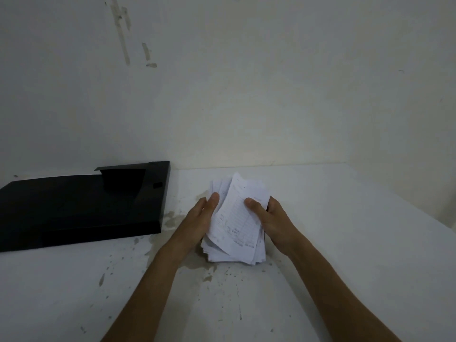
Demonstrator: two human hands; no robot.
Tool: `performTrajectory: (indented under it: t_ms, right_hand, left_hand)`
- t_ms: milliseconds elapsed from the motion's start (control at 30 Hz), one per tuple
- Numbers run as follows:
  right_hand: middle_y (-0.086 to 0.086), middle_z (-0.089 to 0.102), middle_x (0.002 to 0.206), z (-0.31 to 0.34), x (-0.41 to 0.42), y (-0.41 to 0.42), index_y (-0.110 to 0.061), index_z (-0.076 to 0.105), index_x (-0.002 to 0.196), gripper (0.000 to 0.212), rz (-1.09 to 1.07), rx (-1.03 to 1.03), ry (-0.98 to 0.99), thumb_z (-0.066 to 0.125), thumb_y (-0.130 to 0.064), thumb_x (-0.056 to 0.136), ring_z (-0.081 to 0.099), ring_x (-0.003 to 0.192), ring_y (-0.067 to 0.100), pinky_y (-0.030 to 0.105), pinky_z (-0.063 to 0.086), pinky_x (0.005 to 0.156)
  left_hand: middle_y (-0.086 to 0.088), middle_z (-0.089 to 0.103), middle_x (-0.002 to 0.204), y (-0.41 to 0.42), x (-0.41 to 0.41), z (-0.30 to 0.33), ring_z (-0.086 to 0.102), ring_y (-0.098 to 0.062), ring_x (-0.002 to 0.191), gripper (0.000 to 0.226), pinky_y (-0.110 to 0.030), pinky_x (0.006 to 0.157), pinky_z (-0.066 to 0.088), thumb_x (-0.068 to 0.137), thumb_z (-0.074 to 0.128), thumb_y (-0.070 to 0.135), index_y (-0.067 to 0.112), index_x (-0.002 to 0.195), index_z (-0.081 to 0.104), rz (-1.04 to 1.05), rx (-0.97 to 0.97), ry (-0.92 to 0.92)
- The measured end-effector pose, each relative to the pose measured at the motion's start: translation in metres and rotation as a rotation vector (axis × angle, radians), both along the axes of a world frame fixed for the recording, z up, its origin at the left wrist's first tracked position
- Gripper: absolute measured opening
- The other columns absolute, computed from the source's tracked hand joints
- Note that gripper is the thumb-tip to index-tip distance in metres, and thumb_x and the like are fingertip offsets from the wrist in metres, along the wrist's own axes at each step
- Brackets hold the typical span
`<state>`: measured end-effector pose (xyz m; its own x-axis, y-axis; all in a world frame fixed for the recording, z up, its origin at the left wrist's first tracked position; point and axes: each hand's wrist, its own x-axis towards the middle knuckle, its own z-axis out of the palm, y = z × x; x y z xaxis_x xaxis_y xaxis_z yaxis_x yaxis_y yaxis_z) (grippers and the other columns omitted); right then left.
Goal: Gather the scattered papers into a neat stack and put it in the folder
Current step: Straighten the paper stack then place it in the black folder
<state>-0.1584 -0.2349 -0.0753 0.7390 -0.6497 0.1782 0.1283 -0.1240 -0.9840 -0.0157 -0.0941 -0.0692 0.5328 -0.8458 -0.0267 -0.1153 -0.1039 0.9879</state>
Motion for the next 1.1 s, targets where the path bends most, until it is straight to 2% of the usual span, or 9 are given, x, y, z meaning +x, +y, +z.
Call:
performTrajectory:
  t_ms: [233, 333, 400, 533, 633, 767, 933, 1033, 1100]
  right_hand:
    - [-0.004, 0.07, 0.122, -0.004, 0.002, 0.005, -0.021, 0.06, 0.13, 0.031, -0.014, 0.042, -0.018, 0.058, -0.031, 0.1, 0.068, 0.112, 0.014, 0.031, 0.057, 0.093]
    - [0.001, 0.071, 0.121, -0.004, 0.002, 0.004, -0.016, 0.062, 0.128, 0.03, -0.021, 0.097, -0.023, 0.057, -0.028, 0.101, 0.068, 0.112, 0.018, 0.038, 0.056, 0.097]
    - [0.002, 0.071, 0.122, -0.003, 0.002, 0.004, -0.016, 0.061, 0.129, 0.031, -0.027, 0.091, -0.002, 0.057, -0.028, 0.101, 0.068, 0.113, 0.02, 0.04, 0.056, 0.097]
    - [0.005, 0.069, 0.126, 0.0, 0.0, 0.004, -0.013, 0.058, 0.133, 0.037, -0.015, 0.174, -0.041, 0.059, -0.028, 0.1, 0.067, 0.116, 0.024, 0.042, 0.056, 0.097]
    - [0.007, 0.07, 0.125, 0.008, -0.001, 0.007, -0.013, 0.059, 0.132, 0.041, 0.009, 0.334, -0.058, 0.062, -0.035, 0.098, 0.069, 0.113, 0.024, 0.043, 0.058, 0.095]
    - [0.003, 0.071, 0.125, 0.008, 0.002, 0.016, -0.018, 0.058, 0.135, 0.04, 0.075, 0.25, 0.022, 0.061, -0.033, 0.098, 0.07, 0.111, 0.021, 0.038, 0.059, 0.092]
    - [-0.011, 0.066, 0.127, 0.0, 0.002, 0.015, -0.028, 0.053, 0.136, 0.047, 0.037, -0.082, 0.155, 0.064, -0.044, 0.094, 0.066, 0.112, 0.008, 0.033, 0.056, 0.097]
    - [-0.016, 0.064, 0.126, 0.001, 0.002, 0.013, -0.03, 0.051, 0.138, 0.05, 0.052, -0.217, 0.216, 0.065, -0.045, 0.093, 0.063, 0.114, 0.003, 0.021, 0.054, 0.092]
    - [-0.013, 0.062, 0.133, 0.0, 0.003, 0.013, -0.029, 0.049, 0.142, 0.053, 0.068, -0.242, 0.205, 0.064, -0.044, 0.094, 0.061, 0.119, 0.006, 0.024, 0.053, 0.095]
  left_hand:
    - [0.001, 0.068, 0.126, 0.005, -0.007, -0.002, 0.064, -0.02, 0.116, 0.072, -0.045, 0.105, 0.046, 0.076, 0.064, 0.07, 0.028, 0.133, 0.057, -0.05, -0.063, 0.191]
    - [-0.007, 0.069, 0.124, 0.009, -0.011, 0.006, 0.065, -0.023, 0.116, 0.066, -0.041, 0.102, 0.048, 0.087, 0.044, 0.067, 0.021, 0.132, 0.06, -0.103, -0.099, 0.31]
    - [-0.007, 0.07, 0.122, 0.01, -0.013, 0.008, 0.066, -0.024, 0.114, 0.062, -0.041, 0.101, 0.049, 0.089, 0.044, 0.064, 0.021, 0.131, 0.06, -0.138, -0.073, 0.329]
    - [-0.004, 0.072, 0.118, 0.007, -0.011, 0.003, 0.068, -0.025, 0.11, 0.033, -0.044, 0.1, 0.051, 0.097, 0.057, 0.022, 0.017, 0.13, 0.058, -0.067, -0.048, 0.291]
    - [-0.004, 0.071, 0.12, 0.005, -0.011, 0.001, 0.068, -0.025, 0.109, 0.035, -0.043, 0.097, 0.053, 0.097, 0.056, 0.007, 0.016, 0.131, 0.057, -0.024, -0.137, 0.297]
    - [-0.002, 0.072, 0.118, -0.002, -0.016, 0.003, 0.069, -0.023, 0.105, 0.037, -0.041, 0.092, 0.056, 0.095, 0.058, 0.007, 0.021, 0.13, 0.057, 0.09, -0.201, 0.344]
    - [-0.003, 0.075, 0.11, -0.001, -0.014, 0.0, 0.071, -0.025, 0.102, 0.031, -0.044, 0.094, 0.055, 0.092, 0.064, 0.022, 0.025, 0.123, 0.062, 0.038, -0.05, 0.33]
    - [0.0, 0.073, 0.112, 0.0, -0.012, 0.001, 0.07, -0.022, 0.102, 0.035, -0.04, 0.093, 0.055, 0.092, 0.065, 0.034, 0.027, 0.126, 0.06, 0.065, -0.044, 0.201]
    - [0.005, 0.068, 0.113, -0.001, -0.016, 0.001, 0.067, -0.014, 0.101, 0.032, -0.03, 0.086, 0.055, 0.093, 0.064, 0.032, 0.032, 0.123, 0.054, 0.108, -0.08, 0.053]
